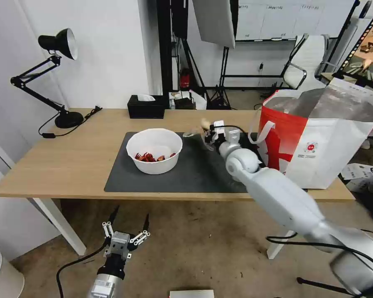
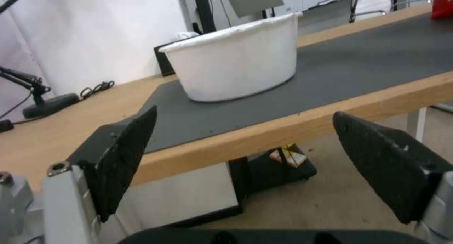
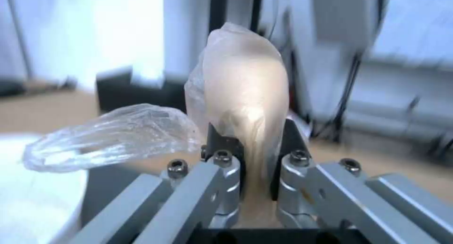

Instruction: Pick up the trash from the table and place it into the takeout bag.

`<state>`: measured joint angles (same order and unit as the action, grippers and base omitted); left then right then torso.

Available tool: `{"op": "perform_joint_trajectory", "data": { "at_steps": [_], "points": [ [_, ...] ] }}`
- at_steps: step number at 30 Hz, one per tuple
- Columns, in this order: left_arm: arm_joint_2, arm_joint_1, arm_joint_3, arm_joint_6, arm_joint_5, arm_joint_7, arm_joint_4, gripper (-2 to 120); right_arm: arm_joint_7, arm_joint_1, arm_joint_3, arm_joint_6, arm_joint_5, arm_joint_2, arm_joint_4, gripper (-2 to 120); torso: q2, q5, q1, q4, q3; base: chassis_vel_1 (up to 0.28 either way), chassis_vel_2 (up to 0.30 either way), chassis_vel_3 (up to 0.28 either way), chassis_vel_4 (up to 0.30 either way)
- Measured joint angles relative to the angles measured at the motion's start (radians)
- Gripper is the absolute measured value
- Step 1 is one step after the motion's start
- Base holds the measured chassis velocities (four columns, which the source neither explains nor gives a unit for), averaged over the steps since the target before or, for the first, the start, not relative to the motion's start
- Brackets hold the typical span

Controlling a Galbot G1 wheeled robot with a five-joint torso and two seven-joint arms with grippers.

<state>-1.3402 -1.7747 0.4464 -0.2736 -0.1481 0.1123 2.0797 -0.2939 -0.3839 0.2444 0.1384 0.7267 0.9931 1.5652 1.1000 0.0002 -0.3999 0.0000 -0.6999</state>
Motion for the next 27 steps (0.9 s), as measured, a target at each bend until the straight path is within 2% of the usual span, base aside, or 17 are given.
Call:
{"op": "perform_joint_trajectory", "data": {
  "at_steps": [1,3,4,7,8,12,16,23,27],
  "points": [
    [0.0,0.0,0.0,0.0,0.0,0.0,0.0,100,0.0,0.0,0.0,0.0,0.0,0.0,0.0,6,0.0,0.0,0.0,0.0,0.0,0.0,0.0,0.0,0.0],
    [0.006,0.006,-0.003,0.0,0.004,0.0,0.0,100,-0.079,-0.019,-0.056,-0.016,-0.02,-0.081,0.127,6,0.0,0.0002,0.0,-0.0002,0.0,0.0,0.0,0.0,0.0],
    [0.006,0.006,-0.003,0.0,0.004,0.0,0.0,100,-0.079,-0.019,-0.056,-0.016,-0.02,-0.081,0.127,6,0.0,0.0002,0.0,-0.0002,0.0,0.0,0.0,0.0,0.0],
    [0.014,0.019,-0.011,0.0,0.008,0.0,-0.006,100,-0.238,-0.045,-0.167,0.019,-0.061,-0.167,0.24,5,0.0,0.0001,0.0,-0.0002,0.0,0.0,0.0,0.0,0.0],
    [0.014,0.019,-0.011,0.0,0.008,0.0,-0.006,100,-0.238,-0.045,-0.167,0.019,-0.061,-0.167,0.24,5,0.0,0.0001,0.0,-0.0002,0.0,0.0,0.0,0.0,0.0],
    [0.023,0.034,-0.025,0.002,0.01,0.0,-0.015,100,-0.374,-0.068,-0.269,0.088,-0.037,-0.252,0.302,5,0.0,0.0001,0.0,-0.0002,0.0,0.0,0.0,0.0,0.0],
    [0.027,0.044,-0.035,0.003,0.011,0.0,-0.022,100,-0.419,-0.082,-0.318,0.127,0.035,-0.305,0.307,5,0.0,-0.0001,0.0,-0.0002,0.0,0.0,0.0,0.0,0.0],
    [0.032,0.051,-0.042,0.005,0.012,-0.001,-0.025,100,-0.441,-0.113,-0.343,0.188,0.121,-0.347,0.31,5,0.0,-0.0001,0.0,0.0,0.0,0.0,0.0,0.0,0.0],
    [0.035,0.052,-0.042,0.006,0.013,-0.001,-0.023,100,-0.448,-0.128,-0.346,0.254,0.153,-0.355,0.317,17,0.0,0.0,0.0,0.0,0.0,0.0,0.0,0.0,0.0]
  ]
}}
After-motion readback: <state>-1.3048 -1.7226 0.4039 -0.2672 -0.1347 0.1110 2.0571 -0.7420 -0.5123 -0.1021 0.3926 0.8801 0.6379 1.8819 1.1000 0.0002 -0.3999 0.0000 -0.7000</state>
